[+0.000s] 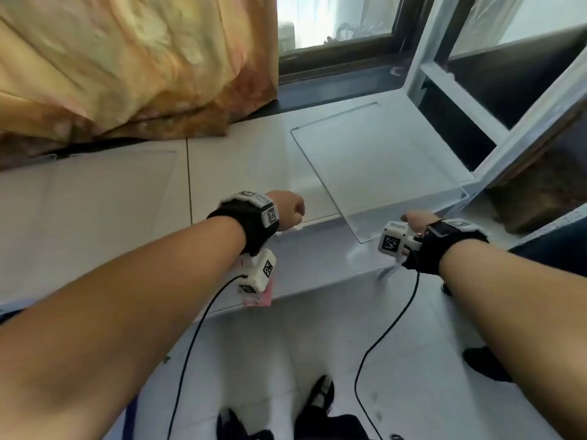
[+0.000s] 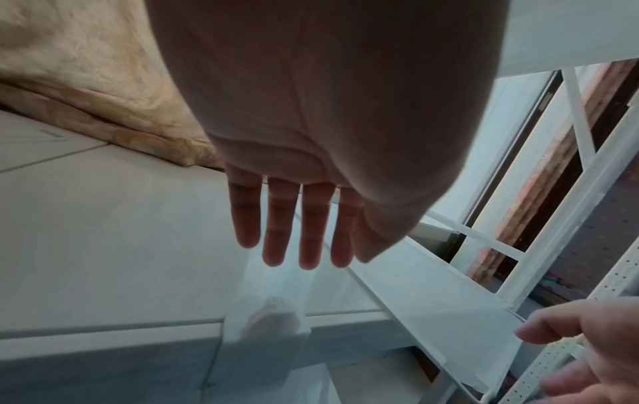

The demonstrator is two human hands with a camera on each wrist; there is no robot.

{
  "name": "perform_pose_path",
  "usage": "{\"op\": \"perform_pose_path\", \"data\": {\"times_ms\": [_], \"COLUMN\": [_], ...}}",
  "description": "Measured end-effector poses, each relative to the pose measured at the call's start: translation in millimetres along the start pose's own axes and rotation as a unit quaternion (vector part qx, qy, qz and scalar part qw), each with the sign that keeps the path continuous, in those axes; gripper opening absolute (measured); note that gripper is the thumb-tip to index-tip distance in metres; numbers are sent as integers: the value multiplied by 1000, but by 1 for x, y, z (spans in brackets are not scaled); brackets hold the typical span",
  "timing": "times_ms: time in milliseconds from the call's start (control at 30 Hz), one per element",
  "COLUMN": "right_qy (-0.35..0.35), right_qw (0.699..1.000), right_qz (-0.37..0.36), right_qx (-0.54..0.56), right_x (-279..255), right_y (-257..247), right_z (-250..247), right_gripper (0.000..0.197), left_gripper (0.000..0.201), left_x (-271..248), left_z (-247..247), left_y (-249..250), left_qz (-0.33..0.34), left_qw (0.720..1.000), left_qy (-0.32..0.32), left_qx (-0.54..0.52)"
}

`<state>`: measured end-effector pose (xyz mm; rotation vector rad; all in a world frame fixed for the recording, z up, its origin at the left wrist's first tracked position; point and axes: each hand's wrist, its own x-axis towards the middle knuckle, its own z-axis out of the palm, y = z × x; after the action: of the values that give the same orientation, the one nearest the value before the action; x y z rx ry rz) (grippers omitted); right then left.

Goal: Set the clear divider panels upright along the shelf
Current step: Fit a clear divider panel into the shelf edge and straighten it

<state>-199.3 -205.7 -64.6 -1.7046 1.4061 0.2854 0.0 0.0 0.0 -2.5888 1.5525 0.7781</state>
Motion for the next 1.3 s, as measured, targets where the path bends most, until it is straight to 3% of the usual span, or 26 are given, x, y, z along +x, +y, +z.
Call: {"op": "perform_pose_path", "data": {"times_ms": [67,167,267,400,500,633,767,933,1033,1133,1300], "right_qy": [-19,-2,3,-28,-90,-108,-86,-83,-73,-58,-25], "right_qw": [992,930,918,819,800,834,832,848,875,907,932], "right_qz": [30,142,84,38,-5,-29,-93,-168,-210,-239,-275], "right_qx": [121,339,388,571,594,540,541,495,430,343,235], "right_x": [1,-5,-9,-28,-56,-76,-86,-108,-115,-116,-110], "right_y": [8,9,1,-10,-29,-61,-97,-117,-119,-126,-137], "right_z": [3,8,12,13,9,9,16,20,28,45,62], "right_gripper": [21,25,17,24,28,21,18,14,13,19,21], "left_gripper": [29,29,28,31,39,60,84,71,76,87,83], "left_x": [2,1,-1,3,5,1,-8,-6,-8,-13,-12], "left_z": [0,1,-1,-4,-5,-11,-20,-21,-16,-13,-12], "left_y": [-2,-8,-13,-19,-19,-16,-17,-26,-32,-37,-39], "left_qz": [-16,-25,-22,-20,-16,0,14,-29,-45,-52,-47], "left_qw": [1000,1000,1000,999,995,991,995,988,987,992,995], "left_qy": [-11,-17,-9,0,14,17,1,46,59,44,30], "left_qx": [2,-5,-13,-50,-99,-133,-102,-145,-140,-111,-82]}}
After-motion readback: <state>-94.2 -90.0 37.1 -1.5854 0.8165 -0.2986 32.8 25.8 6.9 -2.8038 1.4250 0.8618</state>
